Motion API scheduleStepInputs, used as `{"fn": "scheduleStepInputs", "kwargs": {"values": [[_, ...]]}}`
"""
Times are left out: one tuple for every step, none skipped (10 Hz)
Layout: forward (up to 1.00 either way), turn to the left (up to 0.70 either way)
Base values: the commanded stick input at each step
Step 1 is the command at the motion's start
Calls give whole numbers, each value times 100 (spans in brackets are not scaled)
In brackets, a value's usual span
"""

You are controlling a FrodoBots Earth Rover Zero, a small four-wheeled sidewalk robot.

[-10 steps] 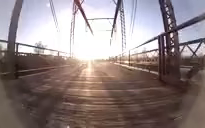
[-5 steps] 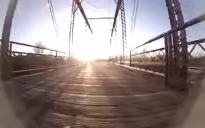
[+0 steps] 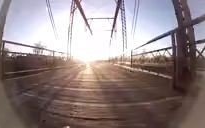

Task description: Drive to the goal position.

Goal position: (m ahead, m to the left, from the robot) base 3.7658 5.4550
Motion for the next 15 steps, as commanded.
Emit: {"fn": "scheduleStepInputs", "kwargs": {"values": [[70,0],[70,0],[70,0],[70,0],[70,0],[70,0],[70,0],[70,0],[70,0],[70,0],[70,0],[70,0],[70,0],[70,0],[70,0]]}}
